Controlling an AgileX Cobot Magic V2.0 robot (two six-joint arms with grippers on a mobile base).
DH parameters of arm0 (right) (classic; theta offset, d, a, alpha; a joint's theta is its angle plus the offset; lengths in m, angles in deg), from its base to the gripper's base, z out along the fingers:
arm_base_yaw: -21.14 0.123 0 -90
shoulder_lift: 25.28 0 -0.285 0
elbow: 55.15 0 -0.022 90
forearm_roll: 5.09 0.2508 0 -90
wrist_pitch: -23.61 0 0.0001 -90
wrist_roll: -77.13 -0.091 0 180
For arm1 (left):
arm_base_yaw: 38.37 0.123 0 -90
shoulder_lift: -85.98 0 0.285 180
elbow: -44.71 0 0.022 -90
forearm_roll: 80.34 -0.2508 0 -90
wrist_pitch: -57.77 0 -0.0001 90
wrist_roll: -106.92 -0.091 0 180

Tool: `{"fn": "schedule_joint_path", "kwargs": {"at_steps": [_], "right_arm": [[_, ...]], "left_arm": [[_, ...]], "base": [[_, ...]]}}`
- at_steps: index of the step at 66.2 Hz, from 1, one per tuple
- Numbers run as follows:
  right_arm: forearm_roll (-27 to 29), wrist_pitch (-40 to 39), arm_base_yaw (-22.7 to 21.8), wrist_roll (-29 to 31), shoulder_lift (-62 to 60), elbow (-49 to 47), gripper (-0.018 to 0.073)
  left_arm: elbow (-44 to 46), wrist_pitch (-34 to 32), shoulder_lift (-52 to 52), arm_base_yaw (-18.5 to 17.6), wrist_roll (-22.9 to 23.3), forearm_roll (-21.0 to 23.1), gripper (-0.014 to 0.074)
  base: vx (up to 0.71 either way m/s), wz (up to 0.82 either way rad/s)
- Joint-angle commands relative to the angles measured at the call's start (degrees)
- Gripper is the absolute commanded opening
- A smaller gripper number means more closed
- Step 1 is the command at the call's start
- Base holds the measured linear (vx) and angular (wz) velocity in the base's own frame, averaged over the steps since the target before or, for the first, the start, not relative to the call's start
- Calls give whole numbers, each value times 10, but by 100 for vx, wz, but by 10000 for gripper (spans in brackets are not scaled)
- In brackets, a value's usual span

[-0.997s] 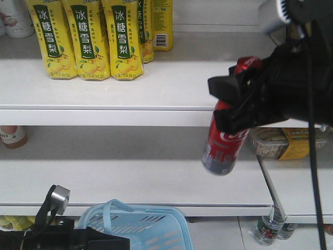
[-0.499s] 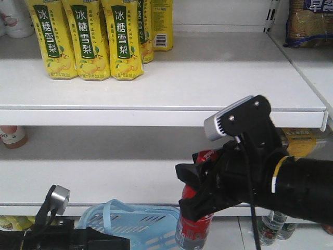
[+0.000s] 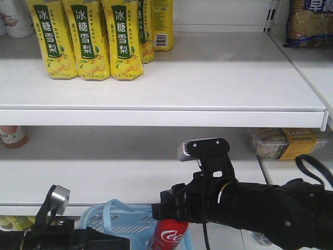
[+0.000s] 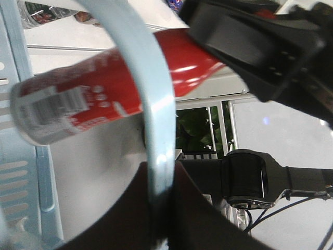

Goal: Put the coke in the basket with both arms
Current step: 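Lift the bottle off the shelf and lower it over the basket, then open the right gripper to drop the bottle into the basket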

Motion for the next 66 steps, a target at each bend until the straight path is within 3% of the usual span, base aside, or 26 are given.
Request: {"fn": "schedule_joint_path", "kwargs": {"at_steps": [1, 35, 45, 66], "right_arm": [[42, -56, 0, 0, 15, -18, 1], [70, -27, 0, 0, 126, -18, 66], [71, -1, 0, 0, 137, -18, 136], [71, 8, 0, 2, 139, -18, 370]], "left_arm": [[6, -135, -18, -3, -5, 31, -6], [6, -135, -18, -3, -5, 31, -6], [6, -135, -18, -3, -5, 31, -6], [6, -135, -18, -3, -5, 31, -6]], "base": [[0, 0], [0, 0], [0, 0], [0, 0]]}}
